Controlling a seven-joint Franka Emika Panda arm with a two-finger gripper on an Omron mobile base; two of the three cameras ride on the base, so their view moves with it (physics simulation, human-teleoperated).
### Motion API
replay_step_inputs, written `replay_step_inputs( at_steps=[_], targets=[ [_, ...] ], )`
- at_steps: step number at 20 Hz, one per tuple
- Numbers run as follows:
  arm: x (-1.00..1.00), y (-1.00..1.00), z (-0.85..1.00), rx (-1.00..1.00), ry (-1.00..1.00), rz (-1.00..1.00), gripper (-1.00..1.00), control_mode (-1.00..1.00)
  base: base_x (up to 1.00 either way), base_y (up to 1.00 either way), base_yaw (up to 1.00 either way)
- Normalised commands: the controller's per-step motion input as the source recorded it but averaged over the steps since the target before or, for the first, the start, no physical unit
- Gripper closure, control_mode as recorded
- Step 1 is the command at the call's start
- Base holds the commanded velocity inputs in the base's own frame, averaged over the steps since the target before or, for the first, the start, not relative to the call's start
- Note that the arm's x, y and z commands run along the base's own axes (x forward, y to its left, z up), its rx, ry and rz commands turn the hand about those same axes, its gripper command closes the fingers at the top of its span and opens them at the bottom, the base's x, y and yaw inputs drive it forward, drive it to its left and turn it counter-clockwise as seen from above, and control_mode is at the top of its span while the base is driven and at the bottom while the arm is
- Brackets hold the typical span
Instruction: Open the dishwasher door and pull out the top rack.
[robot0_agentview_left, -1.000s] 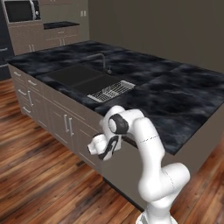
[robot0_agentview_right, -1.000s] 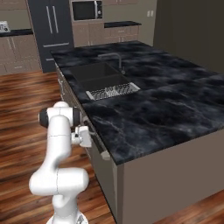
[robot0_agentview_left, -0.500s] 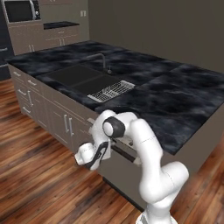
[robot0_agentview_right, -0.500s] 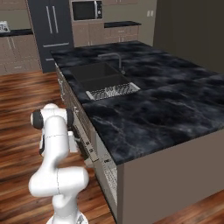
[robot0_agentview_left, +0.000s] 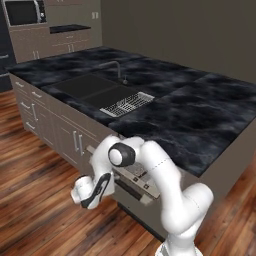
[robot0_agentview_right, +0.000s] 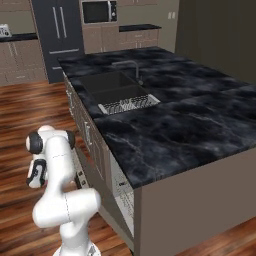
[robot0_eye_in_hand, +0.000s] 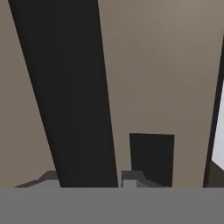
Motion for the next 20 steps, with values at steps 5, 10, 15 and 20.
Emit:
replay_step_inputs(
  at_steps=[5, 10, 15, 20],
  targets=[
    [-0.56, 0.57, -0.22, 0.0, 0.0, 0.0, 1.0, -1.0, 0.0, 0.0, 0.0],
    [-0.57, 0.55, -0.26, 0.0, 0.0, 0.0, 1.0, -1.0, 0.0, 0.0, 0.0],
    [-0.57, 0.53, -0.26, 0.0, 0.0, 0.0, 1.0, -1.0, 0.0, 0.0, 0.0],
    [-0.58, 0.54, -0.26, 0.0, 0.0, 0.0, 1.0, -1.0, 0.0, 0.0, 0.0]
  ],
)
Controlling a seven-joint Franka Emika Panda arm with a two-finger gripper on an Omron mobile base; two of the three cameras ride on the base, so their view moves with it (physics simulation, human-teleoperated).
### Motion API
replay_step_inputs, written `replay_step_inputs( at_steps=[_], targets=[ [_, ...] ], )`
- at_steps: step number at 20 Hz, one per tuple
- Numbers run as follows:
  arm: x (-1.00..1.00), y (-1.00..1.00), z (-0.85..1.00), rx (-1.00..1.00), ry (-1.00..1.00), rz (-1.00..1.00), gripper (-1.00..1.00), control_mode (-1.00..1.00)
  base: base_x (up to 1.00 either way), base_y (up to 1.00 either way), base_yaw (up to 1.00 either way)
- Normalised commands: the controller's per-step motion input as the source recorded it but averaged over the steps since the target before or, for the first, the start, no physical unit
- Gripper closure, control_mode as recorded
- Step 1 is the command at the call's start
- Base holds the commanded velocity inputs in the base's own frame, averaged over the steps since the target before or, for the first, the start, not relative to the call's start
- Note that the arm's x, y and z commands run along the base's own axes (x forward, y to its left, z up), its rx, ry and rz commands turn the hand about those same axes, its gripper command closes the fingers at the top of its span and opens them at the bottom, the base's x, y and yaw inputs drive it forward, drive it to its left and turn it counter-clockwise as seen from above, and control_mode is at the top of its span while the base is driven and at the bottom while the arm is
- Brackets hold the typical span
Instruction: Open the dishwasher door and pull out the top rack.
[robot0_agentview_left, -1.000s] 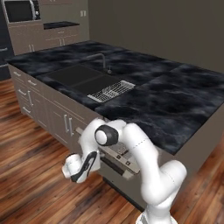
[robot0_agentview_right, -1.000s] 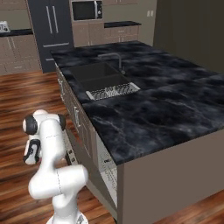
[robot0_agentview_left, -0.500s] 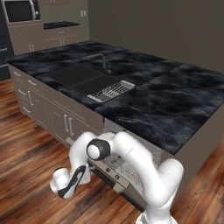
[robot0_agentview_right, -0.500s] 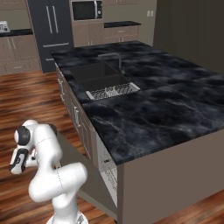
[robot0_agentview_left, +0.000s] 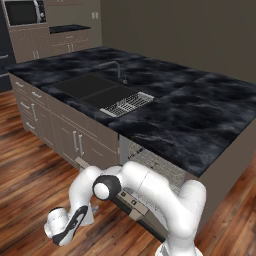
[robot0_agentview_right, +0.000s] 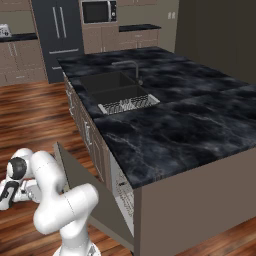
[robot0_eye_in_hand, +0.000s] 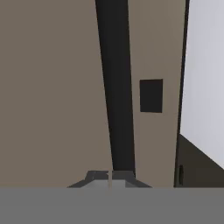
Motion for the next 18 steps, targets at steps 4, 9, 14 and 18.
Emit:
replay_step_inputs(
  at_steps=[4, 9, 14, 18],
  targets=[
    [-0.46, 0.23, 0.38, 0.08, 0.0, 0.02, 1.0, -1.0, 0.0, 0.0, 0.0],
    [-0.05, 0.03, 0.99, 0.25, 0.05, 0.06, -1.0, -1.0, 0.0, 0.0, 0.0],
    [0.0, -0.07, 1.0, 0.33, 0.11, 0.06, -1.0, -1.0, 0.0, 0.0, 0.0],
    [0.0, -0.31, 0.93, 0.33, 0.15, 0.08, -1.0, -1.0, 0.0, 0.0, 0.0]
  ],
)
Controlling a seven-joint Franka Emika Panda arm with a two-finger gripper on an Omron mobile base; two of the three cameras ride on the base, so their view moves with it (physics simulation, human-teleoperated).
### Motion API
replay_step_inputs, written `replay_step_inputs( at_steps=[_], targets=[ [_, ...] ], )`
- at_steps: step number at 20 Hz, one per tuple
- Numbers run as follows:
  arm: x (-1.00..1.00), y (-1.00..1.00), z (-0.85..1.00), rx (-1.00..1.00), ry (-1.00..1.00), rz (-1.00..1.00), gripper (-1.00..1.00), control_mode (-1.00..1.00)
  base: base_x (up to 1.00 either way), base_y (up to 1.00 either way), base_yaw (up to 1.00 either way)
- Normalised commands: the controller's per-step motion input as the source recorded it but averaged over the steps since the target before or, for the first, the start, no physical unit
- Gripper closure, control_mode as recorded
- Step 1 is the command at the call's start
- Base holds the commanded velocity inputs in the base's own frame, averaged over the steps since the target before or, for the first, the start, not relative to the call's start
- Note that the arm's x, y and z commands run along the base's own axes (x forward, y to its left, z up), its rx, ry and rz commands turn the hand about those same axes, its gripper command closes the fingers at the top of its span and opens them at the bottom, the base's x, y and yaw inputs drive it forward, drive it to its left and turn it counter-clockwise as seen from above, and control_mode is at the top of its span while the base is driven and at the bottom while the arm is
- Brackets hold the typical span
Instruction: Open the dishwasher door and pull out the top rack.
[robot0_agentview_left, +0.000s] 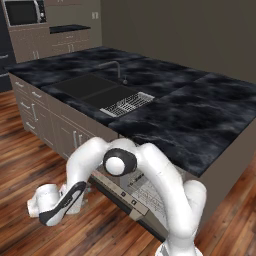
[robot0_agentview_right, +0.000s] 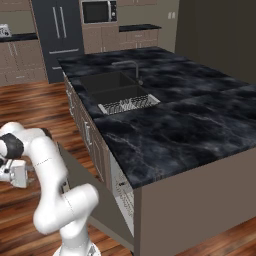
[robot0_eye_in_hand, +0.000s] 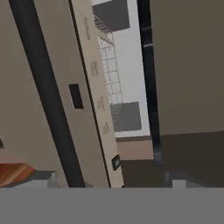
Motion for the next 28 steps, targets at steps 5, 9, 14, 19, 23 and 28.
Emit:
replay_step_inputs(
  at_steps=[5, 9, 14, 19, 23, 28],
  targets=[
    [0.0, -0.45, 0.67, 0.15, 0.01, 0.06, -1.0, -1.0, 0.0, 0.0, 0.0],
    [0.0, -0.47, 0.61, 0.08, 0.0, 0.02, -1.0, -1.0, 0.0, 0.0, 0.0],
    [0.0, -0.46, 0.55, 0.04, 0.0, 0.02, -1.0, -1.0, 0.0, 0.0, 0.0],
    [0.0, -0.45, 0.56, 0.08, 0.0, 0.02, -1.0, -1.0, 0.0, 0.0, 0.0],
    [0.07, -0.42, 0.35, 0.1, 0.01, 0.02, -1.0, -1.0, 0.0, 0.0, 0.0],
    [0.27, -0.3, 0.02, 0.03, 0.04, 0.02, -1.0, -1.0, 0.0, 0.0, 0.0]
  ],
)
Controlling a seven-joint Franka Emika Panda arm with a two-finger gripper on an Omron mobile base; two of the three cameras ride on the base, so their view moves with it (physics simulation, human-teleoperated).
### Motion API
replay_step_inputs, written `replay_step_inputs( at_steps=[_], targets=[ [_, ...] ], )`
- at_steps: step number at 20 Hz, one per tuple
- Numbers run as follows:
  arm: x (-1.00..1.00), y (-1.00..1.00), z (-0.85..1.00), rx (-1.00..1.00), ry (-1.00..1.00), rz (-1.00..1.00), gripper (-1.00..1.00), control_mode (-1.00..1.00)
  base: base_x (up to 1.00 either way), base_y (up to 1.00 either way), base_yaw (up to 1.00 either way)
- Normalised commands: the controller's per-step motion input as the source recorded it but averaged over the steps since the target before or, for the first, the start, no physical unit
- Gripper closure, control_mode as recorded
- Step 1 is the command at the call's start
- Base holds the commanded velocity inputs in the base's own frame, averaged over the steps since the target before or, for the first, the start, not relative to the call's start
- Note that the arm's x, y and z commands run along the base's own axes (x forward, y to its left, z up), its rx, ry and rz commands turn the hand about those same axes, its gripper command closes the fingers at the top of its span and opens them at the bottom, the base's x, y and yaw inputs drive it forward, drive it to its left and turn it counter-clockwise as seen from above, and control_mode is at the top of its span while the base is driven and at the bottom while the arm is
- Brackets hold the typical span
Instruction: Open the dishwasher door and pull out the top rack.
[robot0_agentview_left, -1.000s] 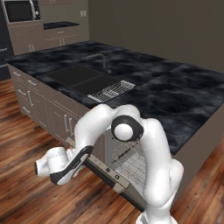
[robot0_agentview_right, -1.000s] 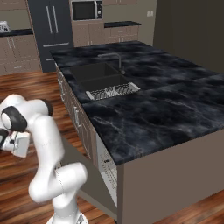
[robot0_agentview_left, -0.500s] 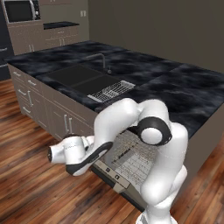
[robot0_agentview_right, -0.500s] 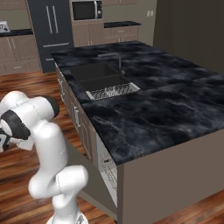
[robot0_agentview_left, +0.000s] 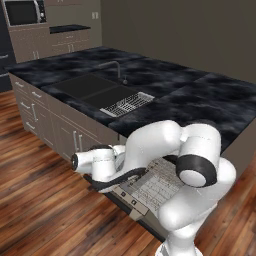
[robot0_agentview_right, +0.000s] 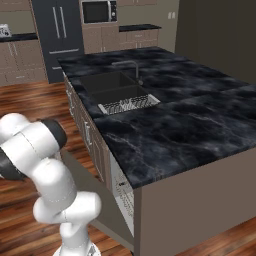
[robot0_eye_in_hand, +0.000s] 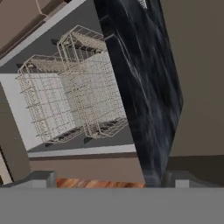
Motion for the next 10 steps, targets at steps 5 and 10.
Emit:
replay_step_inputs(
  at_steps=[5, 10],
  targets=[
    [0.33, -0.31, 0.0, 0.0, 0.06, 0.01, -1.0, -1.0, 0.0, 0.0, 0.0],
    [0.51, -0.23, -0.03, 0.03, 0.17, 0.0, -1.0, -1.0, 0.0, 0.0, 0.0]
  ],
)
